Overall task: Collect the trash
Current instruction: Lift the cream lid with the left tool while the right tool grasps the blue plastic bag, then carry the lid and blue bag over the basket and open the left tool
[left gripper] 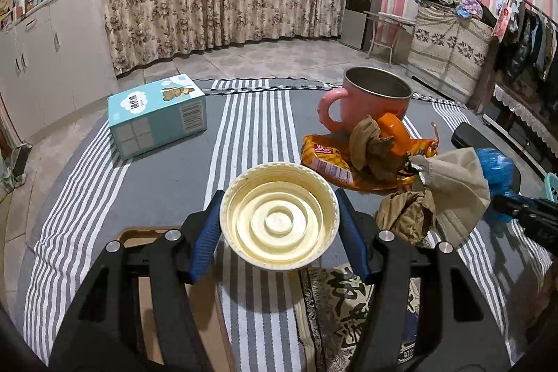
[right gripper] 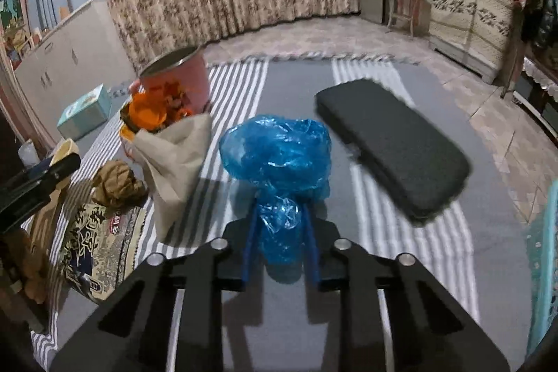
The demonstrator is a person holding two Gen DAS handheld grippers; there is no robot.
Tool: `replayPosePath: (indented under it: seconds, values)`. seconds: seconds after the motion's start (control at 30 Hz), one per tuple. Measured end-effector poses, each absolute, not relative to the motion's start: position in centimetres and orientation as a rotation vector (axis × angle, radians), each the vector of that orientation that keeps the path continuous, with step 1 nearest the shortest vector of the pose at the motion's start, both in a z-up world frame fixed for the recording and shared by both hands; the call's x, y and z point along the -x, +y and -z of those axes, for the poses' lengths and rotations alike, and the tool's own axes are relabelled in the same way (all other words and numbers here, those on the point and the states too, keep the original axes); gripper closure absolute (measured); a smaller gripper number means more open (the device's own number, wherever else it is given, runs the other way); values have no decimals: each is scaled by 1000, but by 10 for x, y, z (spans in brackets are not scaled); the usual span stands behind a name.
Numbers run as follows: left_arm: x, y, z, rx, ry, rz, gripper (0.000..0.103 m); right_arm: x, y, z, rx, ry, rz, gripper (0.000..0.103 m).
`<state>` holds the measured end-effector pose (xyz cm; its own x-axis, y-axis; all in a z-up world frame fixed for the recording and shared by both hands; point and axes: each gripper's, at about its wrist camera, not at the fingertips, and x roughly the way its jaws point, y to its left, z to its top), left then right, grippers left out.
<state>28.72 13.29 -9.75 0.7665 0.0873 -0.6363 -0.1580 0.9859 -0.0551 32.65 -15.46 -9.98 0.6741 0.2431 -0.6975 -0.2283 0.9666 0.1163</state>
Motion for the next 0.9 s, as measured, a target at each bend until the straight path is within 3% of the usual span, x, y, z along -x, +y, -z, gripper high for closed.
replayPosePath:
  seconds: [0.5, 0.9]
  values:
    - [-267, 133, 59, 88, 600, -208, 43, -238, -286, 19, -65, 588, -63, 79]
    - [-244, 44, 21, 49, 528, -123, 43, -211, -368, 14, -103, 554, 43, 79]
